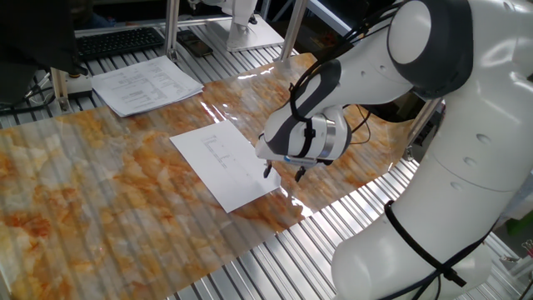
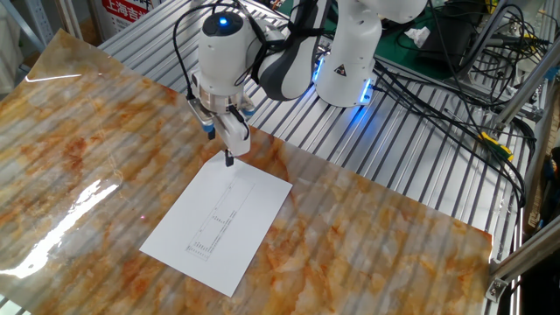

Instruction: Flip over and spread out the paper that is laid flat on the table

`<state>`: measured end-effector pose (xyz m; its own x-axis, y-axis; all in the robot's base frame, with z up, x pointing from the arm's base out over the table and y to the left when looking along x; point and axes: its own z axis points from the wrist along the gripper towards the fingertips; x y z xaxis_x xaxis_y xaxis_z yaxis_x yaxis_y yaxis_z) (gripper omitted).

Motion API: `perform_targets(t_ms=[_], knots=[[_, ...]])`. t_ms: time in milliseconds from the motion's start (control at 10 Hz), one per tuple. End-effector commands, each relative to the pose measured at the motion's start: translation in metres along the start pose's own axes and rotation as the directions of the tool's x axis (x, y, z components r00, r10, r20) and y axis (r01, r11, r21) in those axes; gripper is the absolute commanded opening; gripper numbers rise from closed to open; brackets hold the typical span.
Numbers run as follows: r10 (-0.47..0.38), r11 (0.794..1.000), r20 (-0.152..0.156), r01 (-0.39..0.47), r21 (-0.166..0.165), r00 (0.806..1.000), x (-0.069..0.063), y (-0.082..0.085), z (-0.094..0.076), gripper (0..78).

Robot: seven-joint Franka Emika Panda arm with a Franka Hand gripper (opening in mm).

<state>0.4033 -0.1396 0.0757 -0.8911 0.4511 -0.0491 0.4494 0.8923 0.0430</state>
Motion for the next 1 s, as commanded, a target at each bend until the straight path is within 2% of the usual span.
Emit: perform_targets(t_ms=[100,1000], knots=[[-0.012,1.000,0.011,0.012,0.004,1.000,-0.0018,0.0019,0.0122,77.5],[-0.019,1.000,0.013,0.019,0.009,1.000,-0.0019,0.0019,0.0194,77.5]])
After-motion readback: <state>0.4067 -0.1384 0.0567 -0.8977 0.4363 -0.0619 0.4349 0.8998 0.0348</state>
